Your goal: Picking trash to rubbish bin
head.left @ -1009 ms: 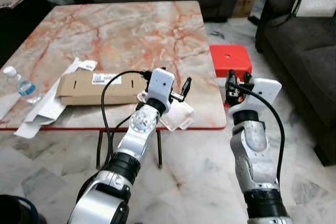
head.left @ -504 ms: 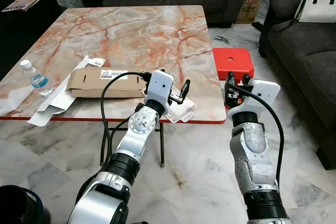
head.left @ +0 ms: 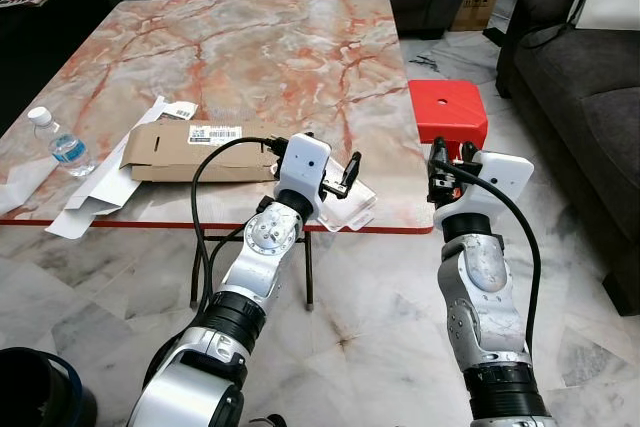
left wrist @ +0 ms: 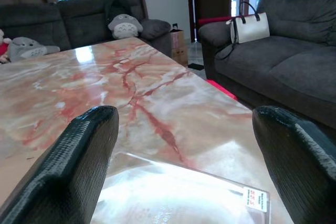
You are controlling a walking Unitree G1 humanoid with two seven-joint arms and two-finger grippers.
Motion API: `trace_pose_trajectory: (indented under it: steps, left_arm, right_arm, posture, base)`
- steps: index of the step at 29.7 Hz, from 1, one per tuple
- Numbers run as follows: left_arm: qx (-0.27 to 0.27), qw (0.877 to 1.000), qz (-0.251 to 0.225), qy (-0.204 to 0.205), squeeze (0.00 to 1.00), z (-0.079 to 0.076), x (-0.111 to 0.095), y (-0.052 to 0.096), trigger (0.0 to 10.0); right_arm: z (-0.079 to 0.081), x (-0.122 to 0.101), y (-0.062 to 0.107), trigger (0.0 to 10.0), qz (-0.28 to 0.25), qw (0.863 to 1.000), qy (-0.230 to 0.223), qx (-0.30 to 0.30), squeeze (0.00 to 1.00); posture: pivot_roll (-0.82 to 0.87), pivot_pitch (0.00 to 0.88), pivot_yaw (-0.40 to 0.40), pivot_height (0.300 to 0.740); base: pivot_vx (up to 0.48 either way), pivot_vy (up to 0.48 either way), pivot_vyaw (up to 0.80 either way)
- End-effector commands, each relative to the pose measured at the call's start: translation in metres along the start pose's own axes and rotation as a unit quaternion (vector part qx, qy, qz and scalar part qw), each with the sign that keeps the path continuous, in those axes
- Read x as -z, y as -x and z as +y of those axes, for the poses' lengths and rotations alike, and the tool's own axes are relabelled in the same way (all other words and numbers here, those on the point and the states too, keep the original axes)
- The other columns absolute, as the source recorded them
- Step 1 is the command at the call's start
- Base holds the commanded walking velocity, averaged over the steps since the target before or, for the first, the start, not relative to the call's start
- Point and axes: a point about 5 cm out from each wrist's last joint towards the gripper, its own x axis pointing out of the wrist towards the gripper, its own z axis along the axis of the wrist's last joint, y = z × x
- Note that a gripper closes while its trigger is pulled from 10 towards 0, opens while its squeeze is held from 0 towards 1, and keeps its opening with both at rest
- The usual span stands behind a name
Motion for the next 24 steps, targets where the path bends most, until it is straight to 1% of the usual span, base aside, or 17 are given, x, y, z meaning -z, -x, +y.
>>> trace_pose_trajectory:
  steps: [1,7,9,12,14,15,17,19,21,24]
  left_arm:
    - [0.005,1.0,0.007,-0.011,0.0,0.001,0.002,0.001,10.0]
    - [0.012,1.0,0.019,-0.021,0.0,0.007,0.005,0.0,10.0]
    - [0.009,0.999,0.033,-0.029,0.0,0.012,0.009,0.0,10.0]
    - [0.012,0.998,0.046,-0.036,0.0,0.014,0.013,0.0,10.0]
    - [0.015,0.998,0.047,-0.036,0.0,0.014,0.013,-0.001,10.0]
    - [0.021,0.998,0.055,-0.035,0.0,0.013,0.015,-0.002,10.0]
    - [0.036,0.995,0.087,-0.037,0.0,0.009,0.021,-0.005,10.0]
    - [0.038,0.994,0.091,-0.039,0.0,0.008,0.022,-0.005,10.0]
    - [0.048,0.993,0.103,-0.044,0.0,0.003,0.025,-0.009,10.0]
    - [0.047,0.993,0.104,-0.036,0.0,0.001,0.023,-0.014,10.0]
  right_arm:
    - [0.003,0.0,0.001,10.0,0.002,1.0,-0.002,-0.005,0.0]
    - [0.004,0.001,0.003,10.0,0.006,1.0,-0.002,-0.006,0.0]
    - [0.004,0.002,0.005,10.0,0.008,1.0,-0.003,-0.006,0.0]
    - [0.005,0.003,0.008,10.0,0.01,1.0,-0.004,-0.007,0.0]
    - [0.005,0.003,0.009,10.0,0.01,1.0,-0.004,-0.007,0.0]
    - [0.005,0.004,0.008,10.0,0.012,1.0,-0.004,-0.007,0.0]
    - [0.006,0.004,0.007,10.0,0.013,1.0,-0.004,-0.009,0.0]
    - [0.006,0.003,0.007,10.0,0.013,1.0,-0.004,-0.009,0.0]
    - [0.007,0.002,0.006,10.0,0.011,1.0,-0.003,-0.012,0.0]
    - [0.007,0.001,0.006,10.0,0.011,1.0,-0.002,-0.014,0.0]
  posture:
    - [0.04,0.126,0.026,0.74]
    - [0.04,0.141,0.027,0.74]
    - [0.04,0.15,0.027,0.74]
    - [0.03,0.161,0.027,0.74]
    - [0.04,0.164,0.027,0.74]
    - [0.03,0.167,0.026,0.74]
    - [0.03,0.169,0.025,0.74]
    - [0.03,0.169,0.025,0.74]
    - [0.03,0.162,0.021,0.74]
    - [0.02,0.155,0.019,0.74]
  base:
    - [0.0,0.0,0.0]
    - [0.0,0.0,0.0]
    - [0.0,0.0,0.0]
    - [0.0,0.0,0.0]
    - [0.0,0.0,0.0]
    - [0.0,0.0,0.0]
    - [0.0,0.0,0.0]
    - [0.0,0.0,0.0]
    - [0.0,0.0,0.0]
    - [0.0,0.0,0.0]
